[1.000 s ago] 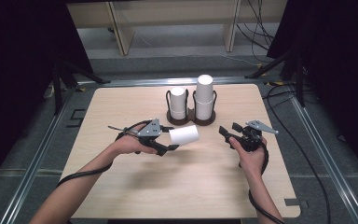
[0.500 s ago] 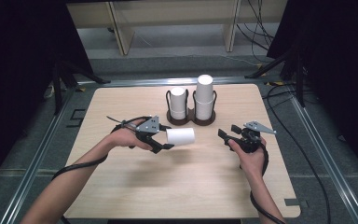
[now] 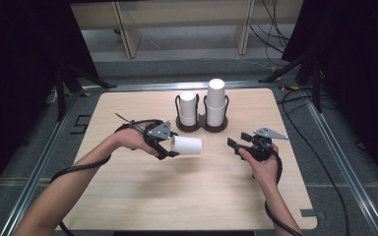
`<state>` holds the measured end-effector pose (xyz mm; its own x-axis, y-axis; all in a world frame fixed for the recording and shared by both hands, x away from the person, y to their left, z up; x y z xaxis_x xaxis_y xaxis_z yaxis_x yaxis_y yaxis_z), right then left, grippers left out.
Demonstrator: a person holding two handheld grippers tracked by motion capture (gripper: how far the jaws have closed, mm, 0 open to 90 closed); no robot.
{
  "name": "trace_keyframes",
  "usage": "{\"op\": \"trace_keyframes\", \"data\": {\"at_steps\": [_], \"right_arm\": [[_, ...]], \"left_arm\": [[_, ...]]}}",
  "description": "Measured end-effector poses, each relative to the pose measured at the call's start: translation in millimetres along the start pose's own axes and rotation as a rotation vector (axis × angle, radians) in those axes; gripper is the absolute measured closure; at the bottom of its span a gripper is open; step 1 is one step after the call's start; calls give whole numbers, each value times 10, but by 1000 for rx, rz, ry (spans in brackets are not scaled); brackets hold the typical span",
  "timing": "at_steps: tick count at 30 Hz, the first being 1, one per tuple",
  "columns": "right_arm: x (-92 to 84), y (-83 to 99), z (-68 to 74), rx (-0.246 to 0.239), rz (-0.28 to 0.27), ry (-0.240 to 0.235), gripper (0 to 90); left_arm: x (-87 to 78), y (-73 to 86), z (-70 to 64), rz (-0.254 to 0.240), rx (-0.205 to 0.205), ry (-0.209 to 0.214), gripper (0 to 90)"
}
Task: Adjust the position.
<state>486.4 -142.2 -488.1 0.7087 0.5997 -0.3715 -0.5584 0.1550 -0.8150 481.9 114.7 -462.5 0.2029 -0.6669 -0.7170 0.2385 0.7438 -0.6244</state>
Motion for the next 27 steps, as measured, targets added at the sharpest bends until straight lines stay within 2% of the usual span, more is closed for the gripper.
{"op": "trace_keyframes", "data": {"at_steps": [1, 2, 4, 7, 8, 9, 10, 11, 12, 14, 16, 17, 18, 19, 20, 21, 22, 23, 25, 27], "right_arm": [[-1, -2, -19, -28, 5, 9, 295], [12, -7, -24, -53, -4, 0, 295], [19, 14, -1, -39, 14, -10, 296], [27, 29, 19, -44, 28, -16, 296], [28, 28, 11, -66, 31, -7, 296], [30, 44, 42, -41, 37, -14, 296], [38, 41, 38, -71, 43, -28, 296], [46, 43, 52, -74, 44, -38, 296], [49, 49, 59, -87, 51, -40, 296], [49, 47, 61, -106, 55, -30, 296], [65, 45, 79, -126, 54, -40, 296], [64, 45, 75, -142, 60, -28, 296], [79, 51, 90, -149, 62, -40, 296], [79, 77, 135, -110, 80, -53, 295], [83, 55, 99, -167, 73, -36, 294], [96, 60, 114, -166, 75, -51, 294], [86, 87, 146, -131, 98, -57, 293], [104, 59, 119, -183, 78, -56, 293], [106, 90, 148, -160, 101, -57, 292], [110, 95, 142, -169, 108, -48, 292]], "left_arm": [[-10, 1, 3, 15, 10, -2, 311], [-14, 3, 4, 25, 19, 0, 311], [-32, 8, 9, 53, 40, 11, 311], [-39, 2, 3, 72, 38, 24, 310], [-36, 2, 7, 74, 41, 17, 311], [-39, 5, 8, 84, 51, 23, 311], [-40, 6, 10, 91, 55, 24, 310], [-45, 5, 10, 102, 57, 40, 311], [-47, 1, 19, 107, 65, 31, 311], [-52, -7, 18, 117, 68, 47, 310], [-53, -11, 18, 130, 75, 44, 310], [-55, -9, 17, 140, 84, 50, 310], [-57, -4, 17, 154, 90, 54, 311], [-60, 2, 18, 169, 96, 56, 311], [-62, 3, 21, 176, 98, 57, 311], [-67, 4, 23, 183, 98, 61, 312], [-73, 4, 24, 188, 98, 65, 312], [-78, 5, 27, 196, 101, 69, 312], [-85, 4, 30, 205, 105, 70, 313], [-90, 2, 31, 216, 111, 73, 312]]}}
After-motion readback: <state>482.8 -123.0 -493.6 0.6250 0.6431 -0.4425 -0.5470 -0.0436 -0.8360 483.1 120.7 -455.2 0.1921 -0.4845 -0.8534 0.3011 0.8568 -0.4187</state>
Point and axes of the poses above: each handheld gripper's, and its own axes: x roughly forward along the jaws, y roughly out of its underside, z roughly to its left, the point moved 8 cm from there along x, roughly forward along the jaws, and after that the axes turned 9 degrees about x, right-handed, at the moved point
